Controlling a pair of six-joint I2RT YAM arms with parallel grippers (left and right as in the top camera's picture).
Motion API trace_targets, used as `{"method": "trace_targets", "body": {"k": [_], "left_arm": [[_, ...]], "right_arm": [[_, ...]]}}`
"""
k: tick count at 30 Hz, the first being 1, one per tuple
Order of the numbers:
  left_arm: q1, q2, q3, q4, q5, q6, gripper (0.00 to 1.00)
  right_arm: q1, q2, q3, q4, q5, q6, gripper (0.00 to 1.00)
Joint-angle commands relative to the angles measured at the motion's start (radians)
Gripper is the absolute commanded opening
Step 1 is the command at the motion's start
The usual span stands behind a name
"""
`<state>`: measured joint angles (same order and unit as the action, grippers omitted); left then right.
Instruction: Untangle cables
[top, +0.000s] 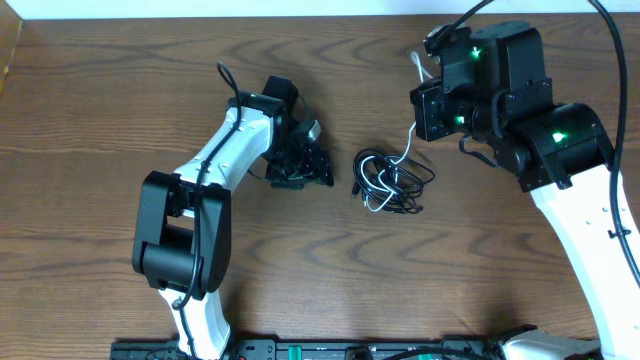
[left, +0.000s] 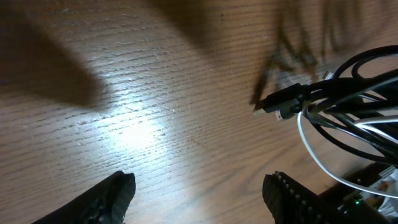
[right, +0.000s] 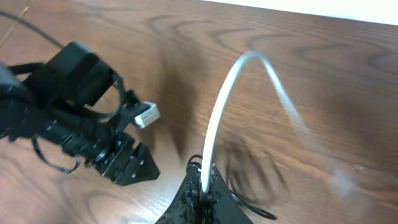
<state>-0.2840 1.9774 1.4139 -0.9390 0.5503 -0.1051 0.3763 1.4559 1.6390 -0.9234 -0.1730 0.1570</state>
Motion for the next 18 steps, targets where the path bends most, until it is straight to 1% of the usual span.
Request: {"method": "trace_targets", "body": {"k": [1, 3, 5, 8, 12, 16, 18], "left_arm": [[0.004, 0.003, 0.001, -0.006, -0.010, -0.005, 0.71], [0.004, 0.003, 0.001, -0.006, -0.011, -0.005, 0.71], [0.004, 0.003, 0.001, -0.006, -0.013, -0.005, 0.71], [0.004, 0.003, 0.001, -0.006, -0.013, -0.005, 0.71], [0.004, 0.003, 0.001, -0.006, -0.013, -0.005, 0.71], [0.004, 0.003, -0.003, 0.002, -0.014, -0.005, 0.71], [0.004, 0.003, -0.006, 0.009, -0.013, -0.005, 0.71]], "right_arm": [[0.002, -0.003, 0.014, 0.014, 0.113, 0.057, 0.01], [0.002, -0.003, 0.015, 0.039, 0.107, 0.063, 0.01], [0.003, -0.009, 0.030, 0.076, 0.039, 0.065, 0.01], [0.003, -0.018, 0.075, 0.098, -0.023, 0.026, 0.01], [0.003, -0.029, 0.111, 0.099, -0.021, -0.016, 0.01], [0.003, -0.037, 0.113, 0.096, -0.021, -0.087, 0.01], [0.003, -0.037, 0.113, 0.088, -0.021, -0.095, 0.01]]}}
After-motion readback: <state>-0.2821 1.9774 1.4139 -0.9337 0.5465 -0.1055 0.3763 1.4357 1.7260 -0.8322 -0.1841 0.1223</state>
